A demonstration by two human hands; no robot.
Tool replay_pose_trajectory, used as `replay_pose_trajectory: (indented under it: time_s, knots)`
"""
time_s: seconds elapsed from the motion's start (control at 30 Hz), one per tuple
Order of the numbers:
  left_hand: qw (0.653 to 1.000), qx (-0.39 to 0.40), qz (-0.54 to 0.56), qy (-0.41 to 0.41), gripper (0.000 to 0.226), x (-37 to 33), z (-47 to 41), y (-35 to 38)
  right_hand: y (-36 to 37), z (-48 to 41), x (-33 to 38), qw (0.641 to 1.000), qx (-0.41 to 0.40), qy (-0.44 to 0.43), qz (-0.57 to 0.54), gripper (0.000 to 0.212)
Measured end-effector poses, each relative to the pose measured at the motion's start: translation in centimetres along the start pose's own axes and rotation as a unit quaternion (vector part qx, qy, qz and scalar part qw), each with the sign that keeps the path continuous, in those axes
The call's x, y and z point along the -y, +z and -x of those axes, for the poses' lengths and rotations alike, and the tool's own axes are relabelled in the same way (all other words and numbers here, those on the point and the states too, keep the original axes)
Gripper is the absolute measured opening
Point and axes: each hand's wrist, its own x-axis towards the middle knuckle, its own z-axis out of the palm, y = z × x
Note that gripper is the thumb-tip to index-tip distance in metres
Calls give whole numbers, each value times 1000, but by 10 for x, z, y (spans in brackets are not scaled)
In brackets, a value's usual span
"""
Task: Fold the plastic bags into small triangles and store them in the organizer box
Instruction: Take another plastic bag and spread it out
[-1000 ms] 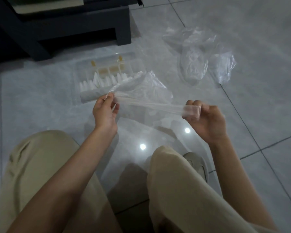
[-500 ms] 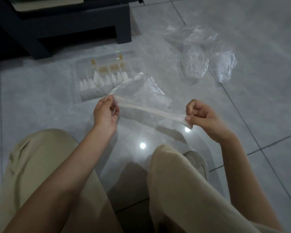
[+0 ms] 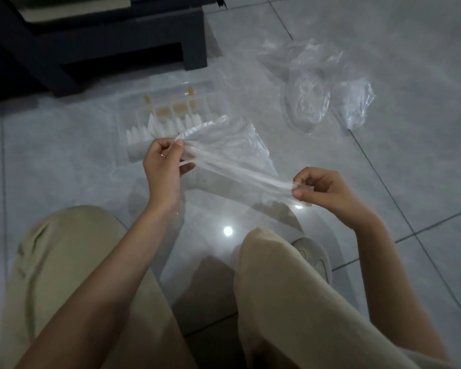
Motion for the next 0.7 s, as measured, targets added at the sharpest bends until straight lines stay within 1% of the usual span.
replay_pose_trajectory:
  time_s: [0.03, 0.1, 0.17, 0.2, 0.27, 0.33, 0.4, 0.47, 0.6, 0.7]
  knots:
    - [1000, 10, -5, 19, 18, -3, 1, -1, 0, 1, 2, 1000, 2, -16, -19, 15]
    - [998, 36, -9, 55, 15, -9, 4, -2, -1, 4, 6, 998, -2, -36, -59, 11]
    - [993, 63, -25, 93, 21, -14, 8, -3, -2, 5, 9, 995, -16, -39, -87, 23]
    - [990, 77, -35, 113, 25, -16, 9, -4, -2, 5, 11, 994, -22, -43, -97, 24]
    - [981, 107, -59, 148, 27, -18, 9, -5, -2, 4, 12, 992, -31, -54, -111, 20]
    - [975, 129, -86, 162, 29, -17, 8, -5, -2, 3, 13, 990, -55, -54, -122, 17]
    - [971, 143, -99, 161, 32, -16, 9, -6, -4, 2, 11, 989, -74, -44, -122, 28]
    - [973, 145, -102, 146, 30, -15, 9, -5, -7, 4, 11, 990, -67, -33, -116, 34]
    - [987, 113, -78, 84, 26, -14, 4, -4, -16, 12, 13, 993, 1, -21, -118, 36]
    - [989, 114, -77, 62, 25, -14, 2, -5, -17, 17, 15, 992, 8, -30, -126, 35]
